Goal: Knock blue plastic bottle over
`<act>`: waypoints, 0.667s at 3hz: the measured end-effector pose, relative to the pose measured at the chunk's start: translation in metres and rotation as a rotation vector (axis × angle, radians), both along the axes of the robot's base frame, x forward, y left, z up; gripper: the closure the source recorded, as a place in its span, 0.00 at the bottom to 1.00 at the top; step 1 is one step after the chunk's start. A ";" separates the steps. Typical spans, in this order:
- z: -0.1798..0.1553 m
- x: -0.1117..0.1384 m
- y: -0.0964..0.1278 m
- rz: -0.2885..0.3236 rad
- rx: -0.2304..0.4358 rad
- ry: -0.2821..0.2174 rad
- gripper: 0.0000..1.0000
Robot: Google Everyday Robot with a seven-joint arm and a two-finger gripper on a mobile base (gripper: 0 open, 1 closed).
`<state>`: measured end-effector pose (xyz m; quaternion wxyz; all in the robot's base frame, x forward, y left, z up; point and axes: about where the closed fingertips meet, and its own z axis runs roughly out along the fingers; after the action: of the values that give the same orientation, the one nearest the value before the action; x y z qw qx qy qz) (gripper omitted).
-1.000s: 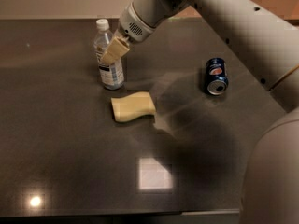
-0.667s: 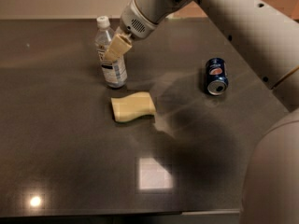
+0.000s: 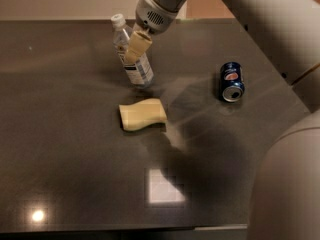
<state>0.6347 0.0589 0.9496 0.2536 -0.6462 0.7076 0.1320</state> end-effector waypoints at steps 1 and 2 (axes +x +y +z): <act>-0.006 0.006 -0.025 -0.008 -0.111 -0.006 1.00; -0.010 0.012 -0.049 -0.018 -0.199 -0.013 1.00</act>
Offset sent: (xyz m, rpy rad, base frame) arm 0.0174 -0.0835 -0.0083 -0.3089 -0.0206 -0.0315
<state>0.6469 0.0098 0.9396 0.1941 -0.6628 0.7212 0.0545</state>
